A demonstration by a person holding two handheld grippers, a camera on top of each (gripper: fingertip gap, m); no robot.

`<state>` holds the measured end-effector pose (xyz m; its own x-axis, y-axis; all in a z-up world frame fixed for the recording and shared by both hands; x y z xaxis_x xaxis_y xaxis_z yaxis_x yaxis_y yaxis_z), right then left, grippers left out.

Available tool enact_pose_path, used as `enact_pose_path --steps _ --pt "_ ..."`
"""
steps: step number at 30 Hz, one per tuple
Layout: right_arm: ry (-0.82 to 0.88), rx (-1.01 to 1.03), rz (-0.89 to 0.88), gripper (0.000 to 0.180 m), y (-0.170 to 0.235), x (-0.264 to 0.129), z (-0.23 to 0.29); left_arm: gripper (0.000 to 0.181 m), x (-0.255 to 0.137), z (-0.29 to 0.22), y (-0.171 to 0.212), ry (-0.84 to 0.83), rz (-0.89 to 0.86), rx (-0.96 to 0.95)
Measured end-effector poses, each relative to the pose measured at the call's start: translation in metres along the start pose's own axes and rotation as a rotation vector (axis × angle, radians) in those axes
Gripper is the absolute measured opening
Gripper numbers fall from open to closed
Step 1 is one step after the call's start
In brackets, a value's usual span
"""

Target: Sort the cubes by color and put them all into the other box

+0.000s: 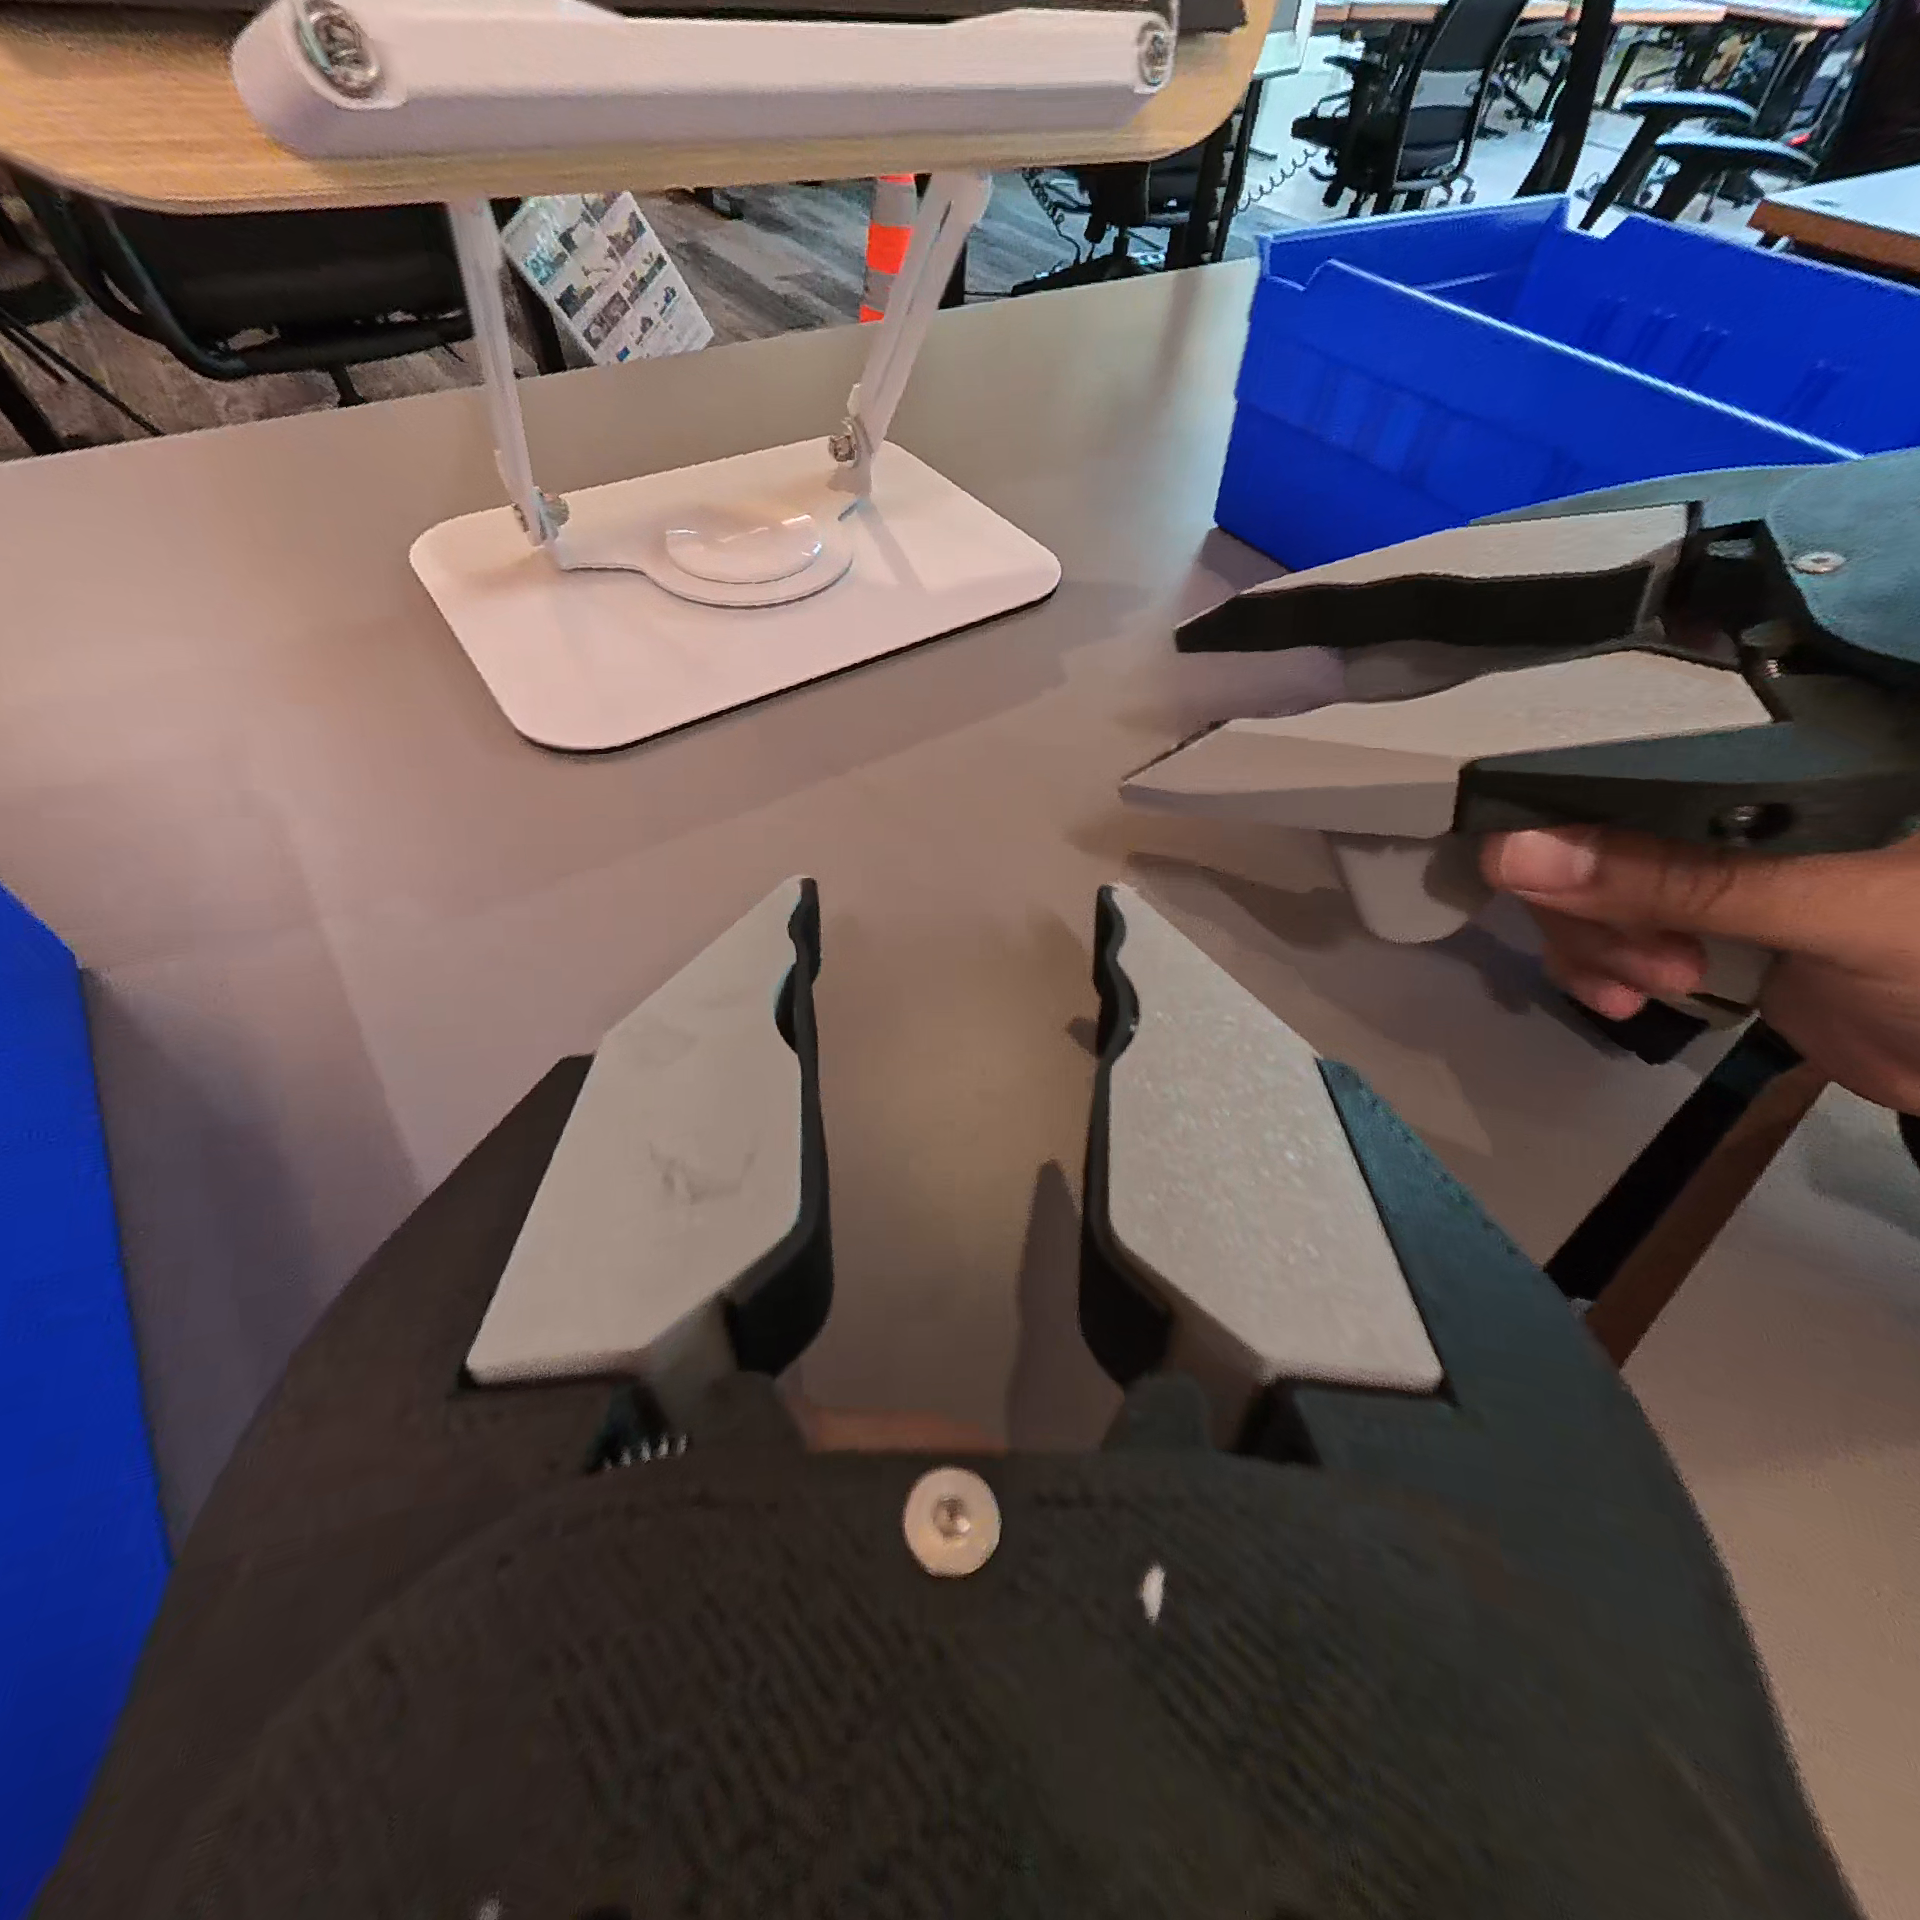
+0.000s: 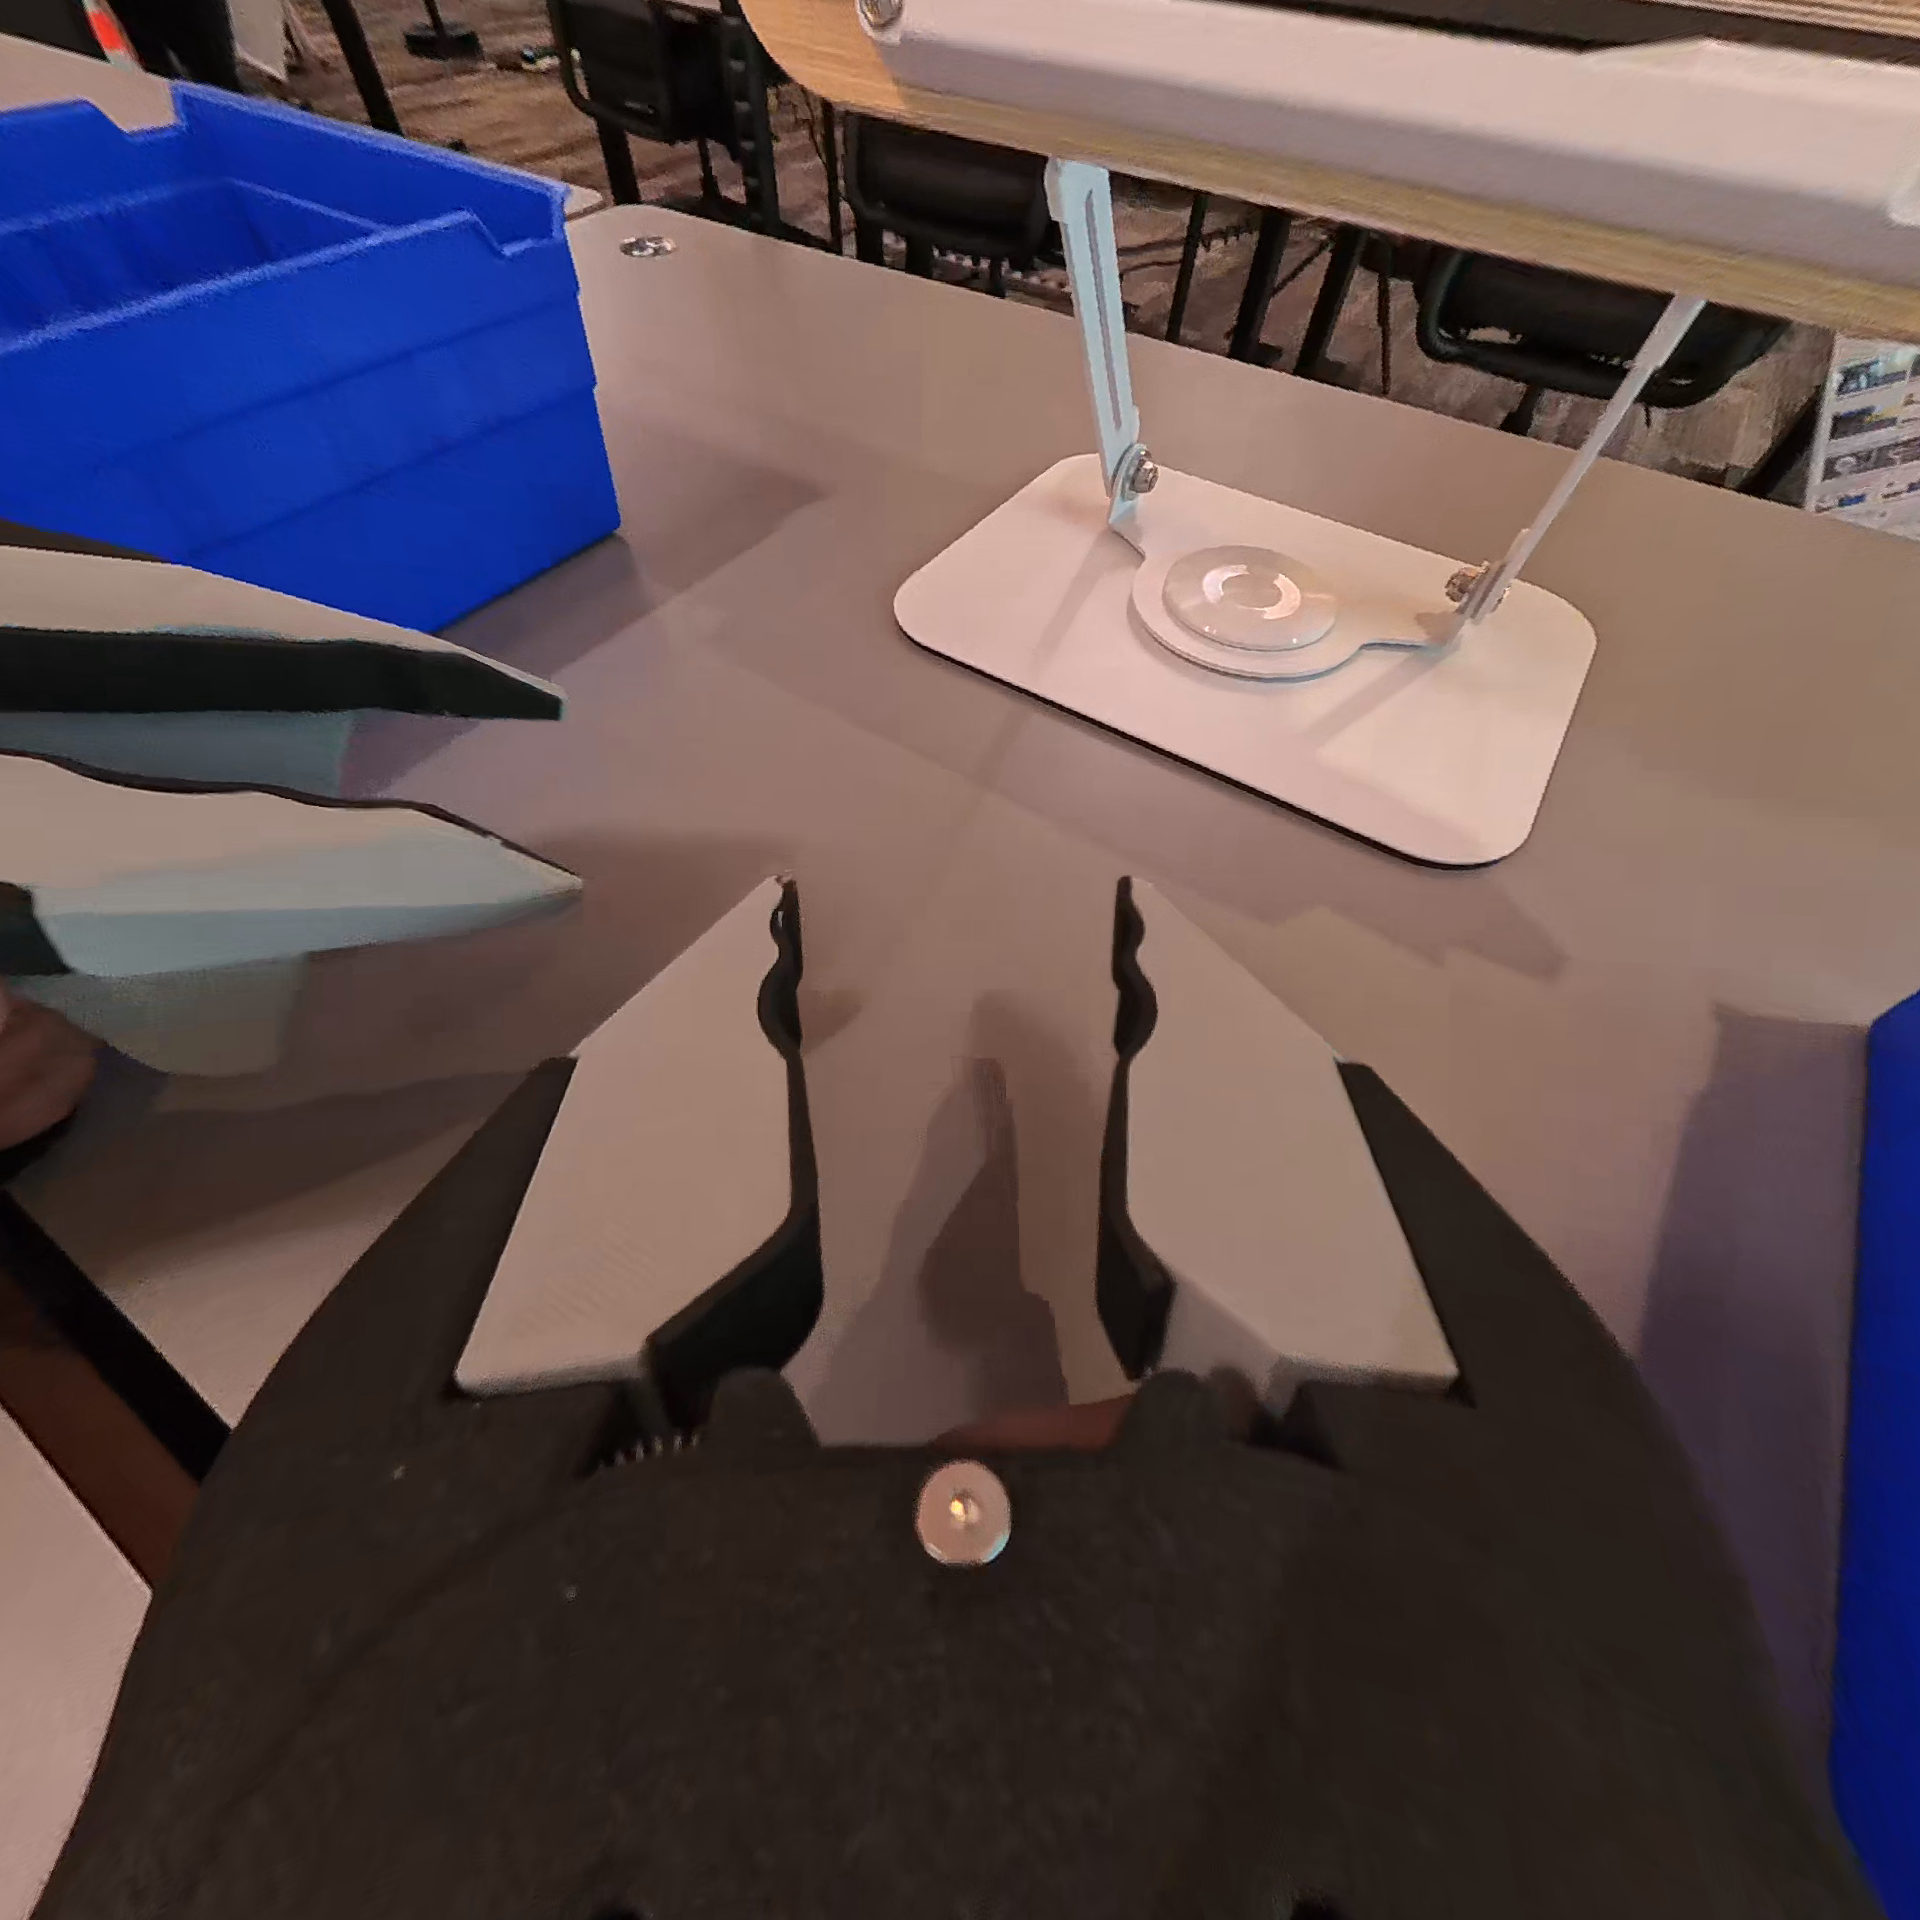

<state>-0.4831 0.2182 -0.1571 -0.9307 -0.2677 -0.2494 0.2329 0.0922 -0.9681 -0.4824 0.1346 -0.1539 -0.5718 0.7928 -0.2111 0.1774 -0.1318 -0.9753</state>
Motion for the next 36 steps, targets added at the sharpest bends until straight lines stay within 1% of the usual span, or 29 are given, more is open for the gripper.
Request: enact_pose_path --steps 4,10,13,20,24,30,36 --pt "0.021 -0.038 0.021 0.062 0.0053 0.0 -0.0021 0.055 -0.0015 0.0024 0.0035 0.0 0.017 -0.017" --pt "0.036 -0.074 0.03 0.059 0.0061 0.0022 -0.0023 0.053 -0.0017 0.0048 0.0041 -0.029 0.026 0.049" --pt "0.041 -0.078 0.026 0.056 0.0056 0.0028 -0.0017 0.051 -0.0011 0.0072 0.0052 -0.033 0.033 0.033" --pt "0.021 -0.055 0.057 0.056 0.0105 0.0061 -0.0017 0.049 0.0003 0.0078 0.0066 -0.037 0.045 0.036" --pt "0.025 -0.027 0.047 0.059 0.0095 0.0052 -0.0045 0.048 0.0 0.0081 0.006 -0.044 0.04 0.042" --pt "0.043 -0.051 0.038 0.062 0.0082 0.0043 -0.0045 0.048 -0.0003 0.009 0.0038 -0.054 0.027 0.045" --pt "0.073 -0.052 0.002 0.062 0.0031 0.002 -0.0071 0.048 -0.0014 0.0104 0.0021 -0.069 0.023 0.051"
Point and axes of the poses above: each gripper's, where its closed fingertips meet, x out along the fingers, y out of its underside, z = x × y across the jaws, the point moved 1 cm from there along -x, back along the fingers, and after that the axes turned 8 degrees about -z, right-handed, at the moved point
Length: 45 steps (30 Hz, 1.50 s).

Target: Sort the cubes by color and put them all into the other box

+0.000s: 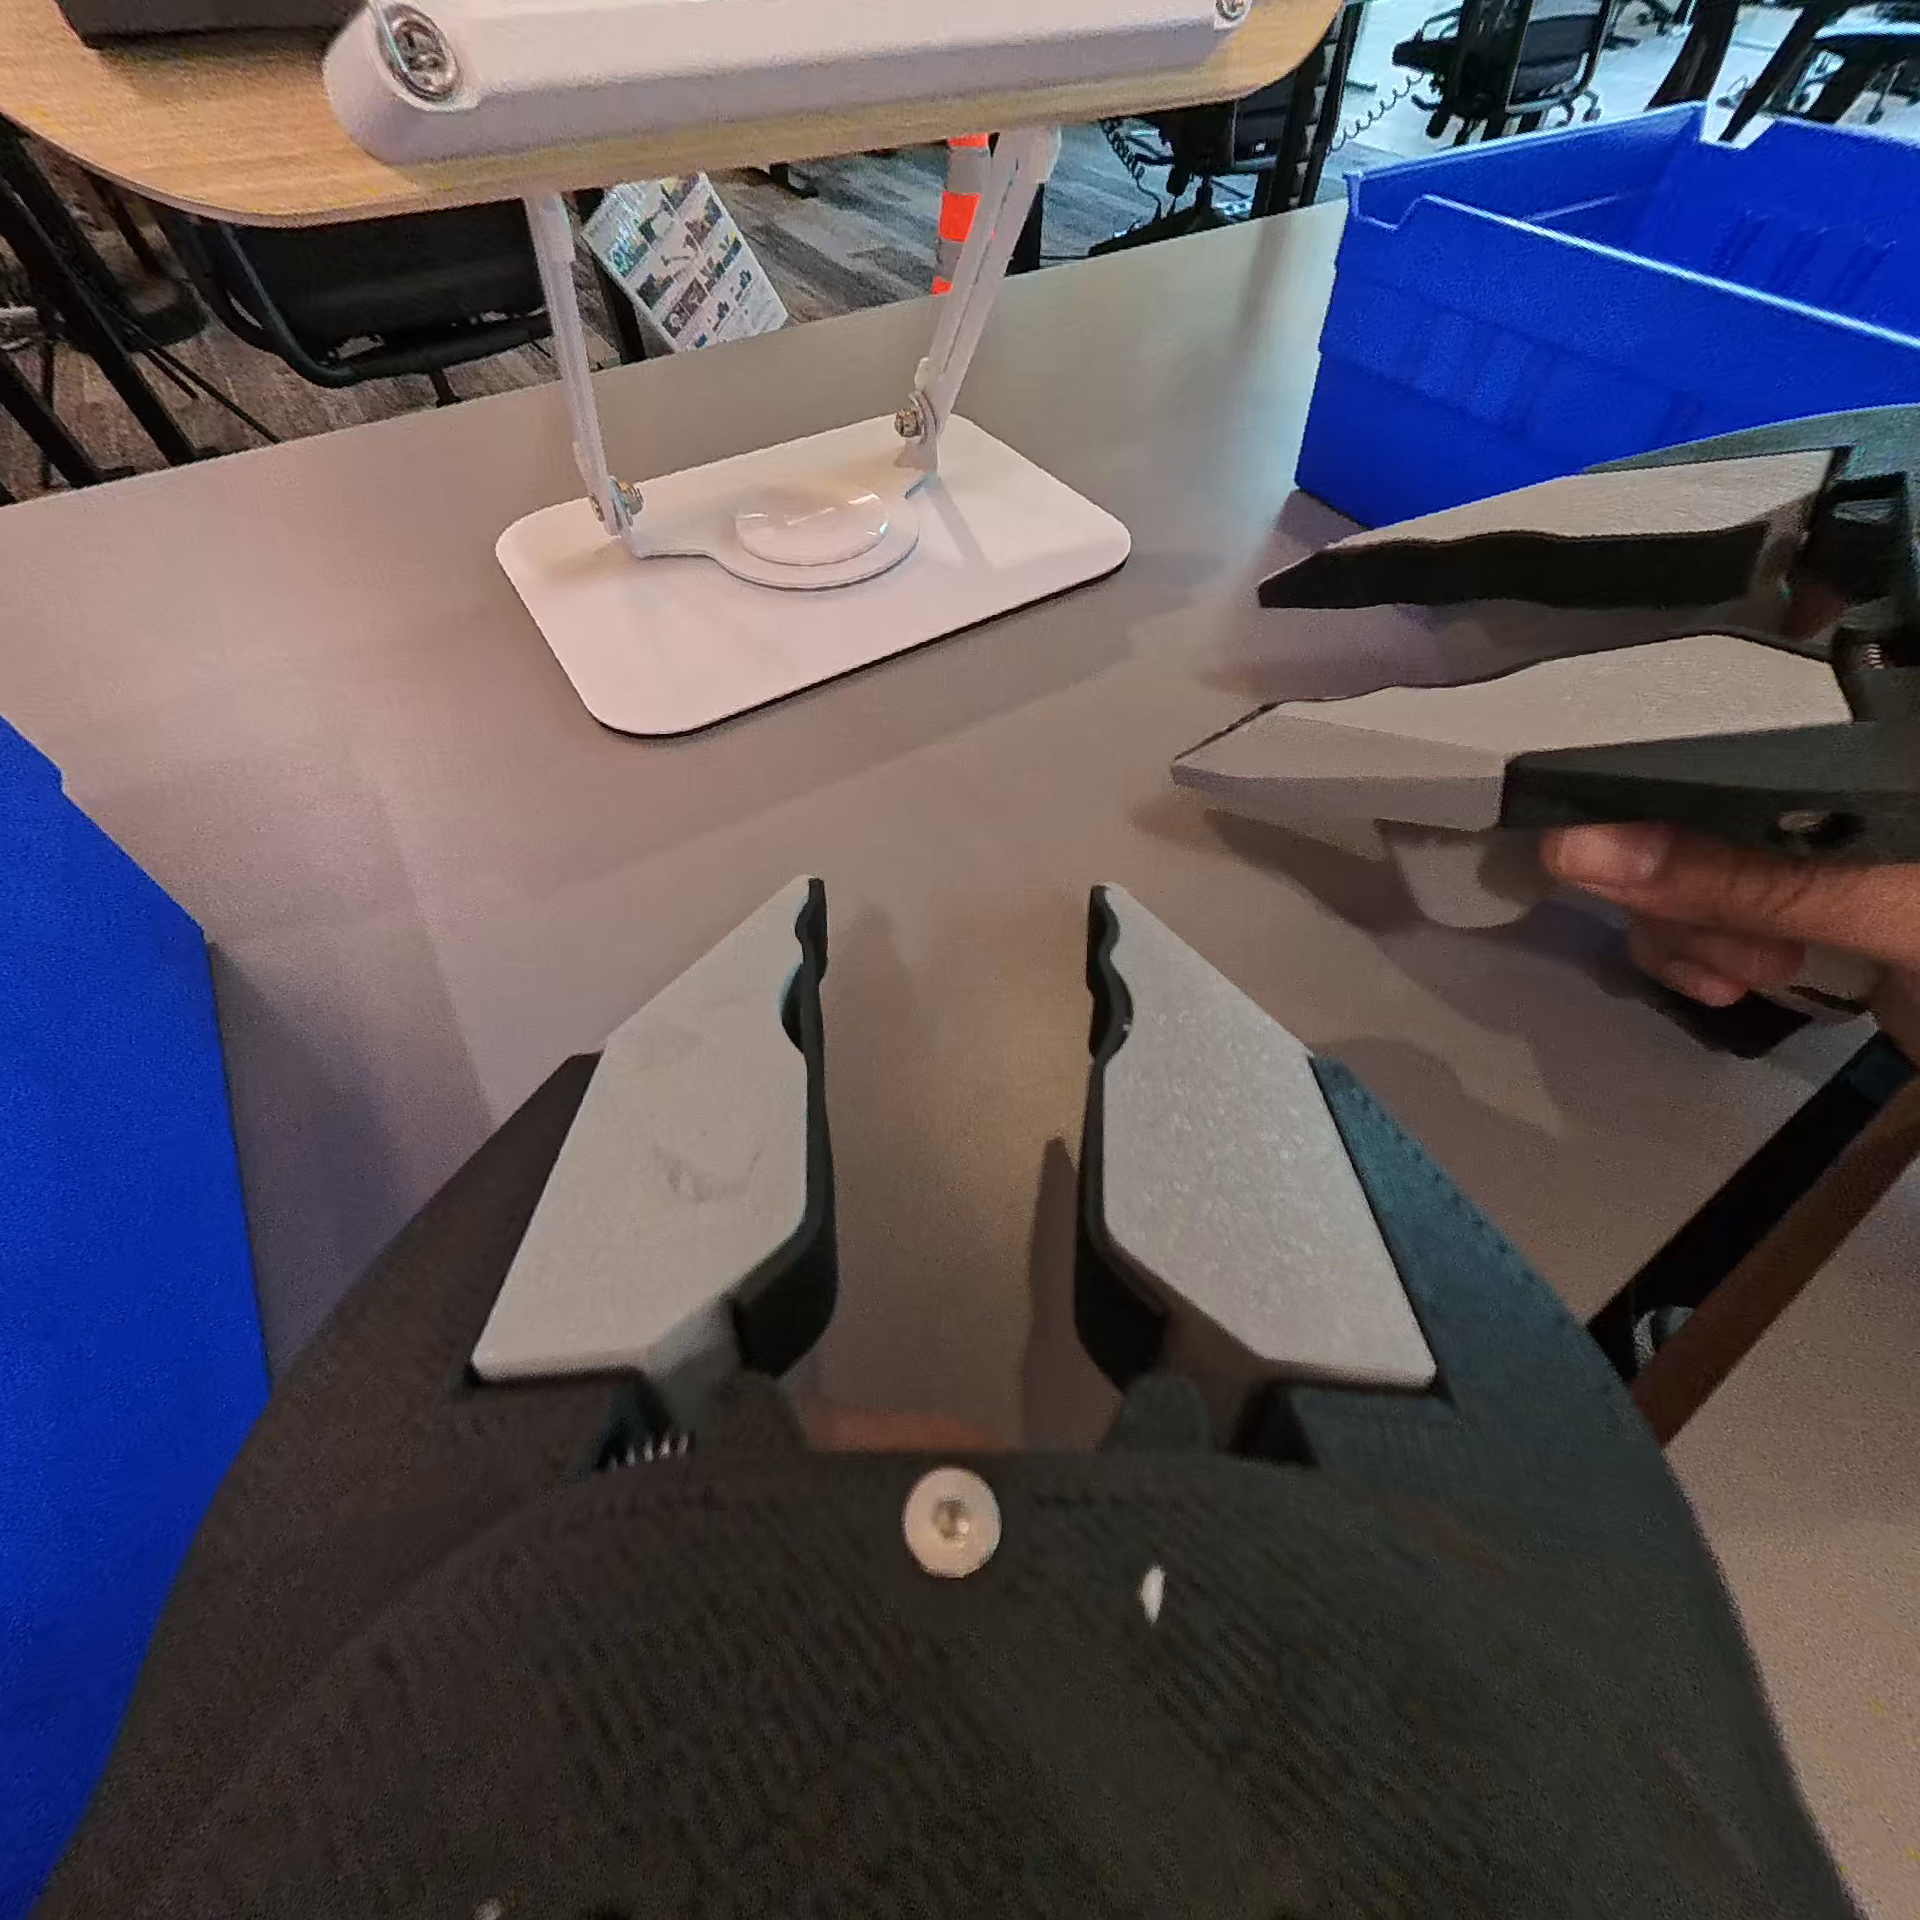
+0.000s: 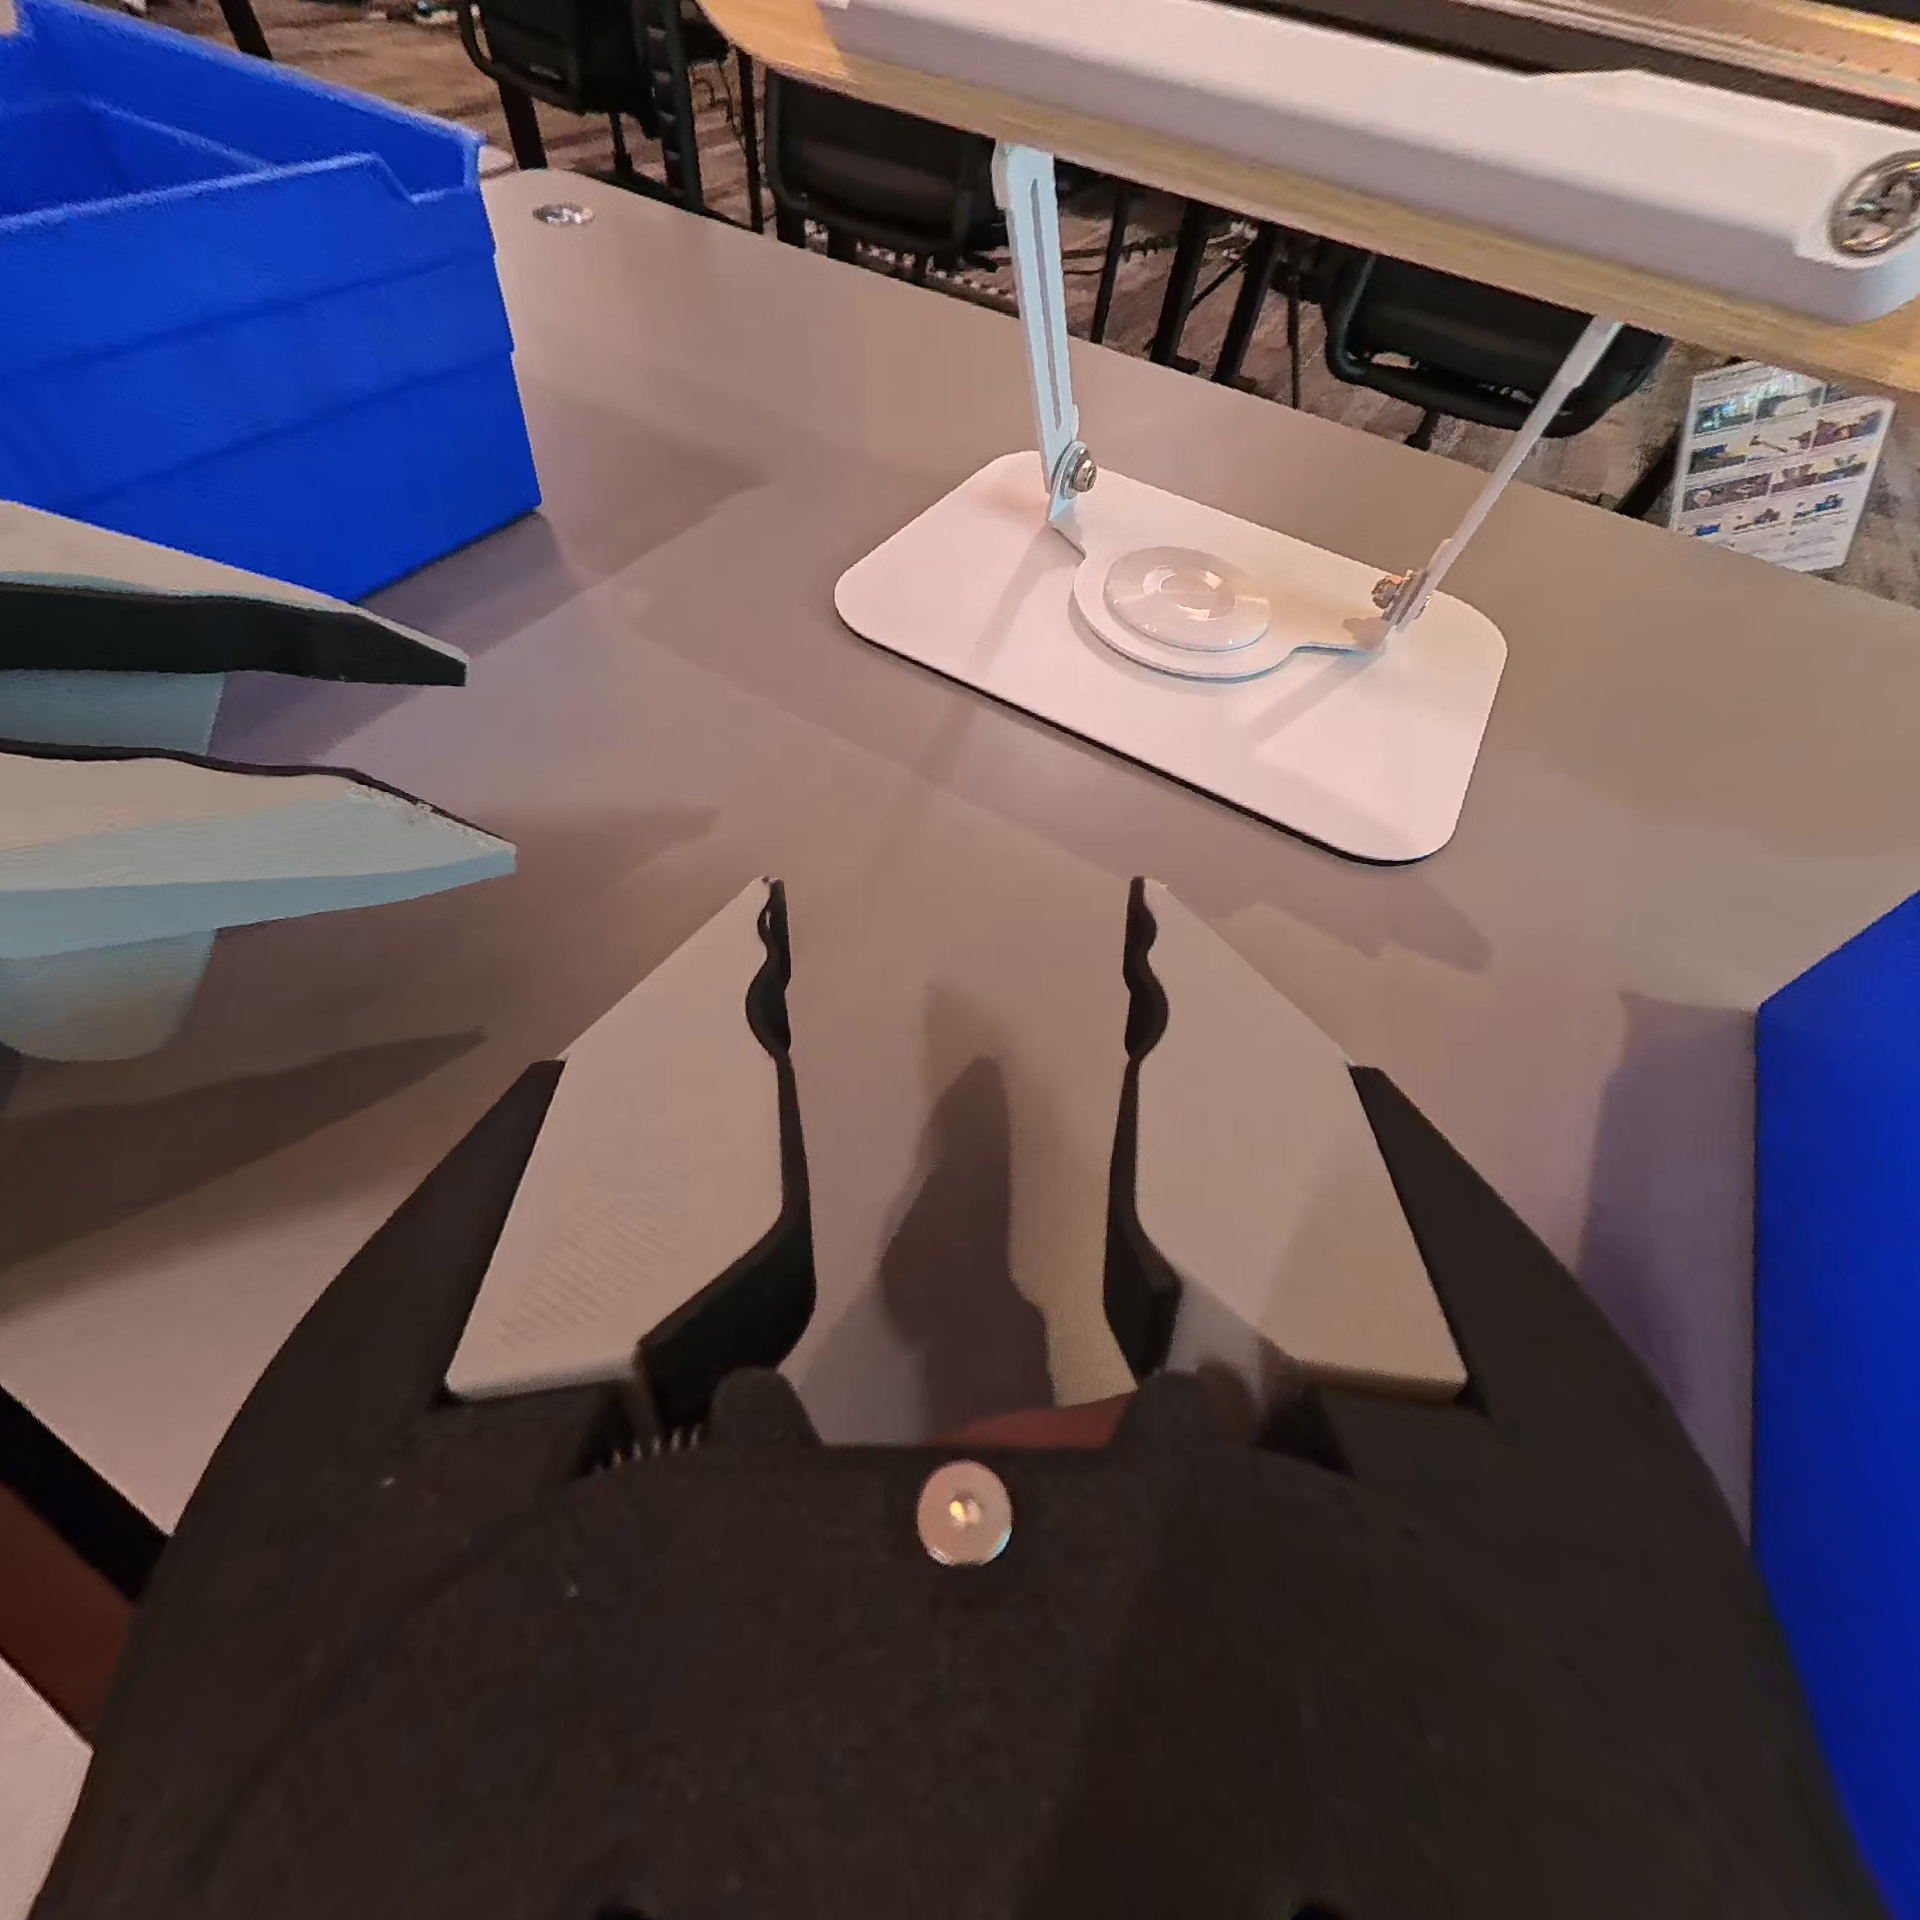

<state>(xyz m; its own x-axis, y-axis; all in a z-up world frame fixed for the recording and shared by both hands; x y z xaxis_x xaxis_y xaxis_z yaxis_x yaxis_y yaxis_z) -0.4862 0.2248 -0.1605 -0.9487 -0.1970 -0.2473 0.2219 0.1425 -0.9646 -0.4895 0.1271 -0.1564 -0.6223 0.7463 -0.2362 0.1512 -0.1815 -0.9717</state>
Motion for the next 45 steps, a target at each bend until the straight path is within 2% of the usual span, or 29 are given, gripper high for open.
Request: enact_pose_path --steps 13,29,32,45 --pt "0.03 -0.015 -0.086 0.056 -0.014 -0.002 0.009 0.047 0.0 -0.006 0.001 0.01 0.001 0.034" --pt "0.043 -0.019 -0.089 0.055 -0.016 -0.007 0.007 0.047 -0.002 -0.005 -0.001 -0.006 -0.014 0.034" --pt "0.061 -0.03 -0.085 0.058 -0.015 -0.007 0.005 0.051 -0.004 0.001 -0.005 -0.038 -0.035 0.023" --pt "0.243 -0.026 -0.107 0.091 -0.016 -0.012 -0.019 0.062 -0.009 0.021 -0.003 -0.169 -0.043 0.004"
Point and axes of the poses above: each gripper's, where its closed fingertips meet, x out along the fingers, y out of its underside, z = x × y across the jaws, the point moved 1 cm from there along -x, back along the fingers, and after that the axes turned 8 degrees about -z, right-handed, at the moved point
